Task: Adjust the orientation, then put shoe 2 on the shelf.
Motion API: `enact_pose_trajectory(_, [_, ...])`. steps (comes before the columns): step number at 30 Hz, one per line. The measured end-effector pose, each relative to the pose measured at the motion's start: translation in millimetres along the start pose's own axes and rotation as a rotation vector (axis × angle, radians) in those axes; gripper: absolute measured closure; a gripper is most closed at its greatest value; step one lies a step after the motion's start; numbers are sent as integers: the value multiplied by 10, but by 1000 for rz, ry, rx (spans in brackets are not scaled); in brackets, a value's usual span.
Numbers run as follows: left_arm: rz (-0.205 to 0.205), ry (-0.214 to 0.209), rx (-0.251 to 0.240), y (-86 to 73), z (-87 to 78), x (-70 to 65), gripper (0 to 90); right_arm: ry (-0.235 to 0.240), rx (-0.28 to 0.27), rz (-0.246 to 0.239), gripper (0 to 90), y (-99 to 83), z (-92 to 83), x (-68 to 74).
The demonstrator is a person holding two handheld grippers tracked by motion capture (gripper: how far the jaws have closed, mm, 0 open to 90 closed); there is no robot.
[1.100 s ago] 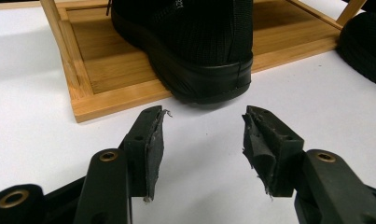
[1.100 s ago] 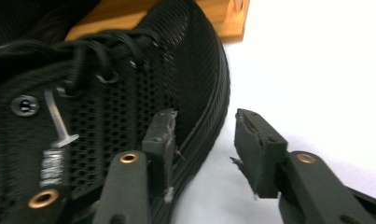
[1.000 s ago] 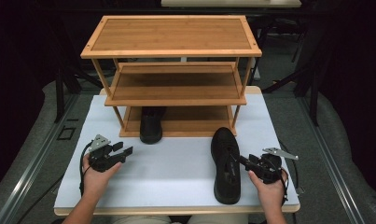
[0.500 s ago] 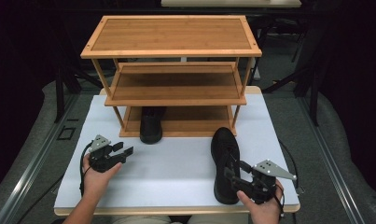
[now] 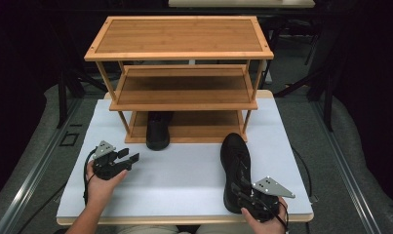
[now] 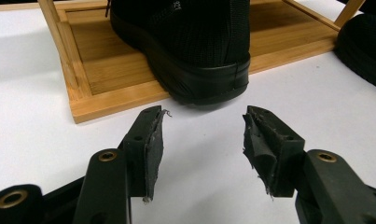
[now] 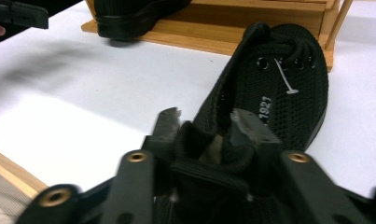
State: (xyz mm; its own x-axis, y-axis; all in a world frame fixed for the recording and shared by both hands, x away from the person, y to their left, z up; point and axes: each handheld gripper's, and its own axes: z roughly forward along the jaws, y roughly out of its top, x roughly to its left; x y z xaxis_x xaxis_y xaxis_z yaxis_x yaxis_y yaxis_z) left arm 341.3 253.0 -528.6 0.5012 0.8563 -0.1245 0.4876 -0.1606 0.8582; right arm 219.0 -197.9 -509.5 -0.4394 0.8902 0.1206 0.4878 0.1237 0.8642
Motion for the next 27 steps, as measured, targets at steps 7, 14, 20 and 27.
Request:
enact_pose_trajectory(7, [-2,1,4,-4,12,2,474,-27,14,-19,773,43,28,-157])
enact_pose_trajectory(14, [0,6,6,-6,17,-1,474,-19,4,55,786,89,11,-538])
enact_pose_trajectory(20, [-5,2,10,-8,29,0,474,-48,-4,22,593,114,-14,-417])
enact_pose_trajectory(27, [-7,1,5,-4,15,3,472,-75,-1,30,442,139,107,-364])
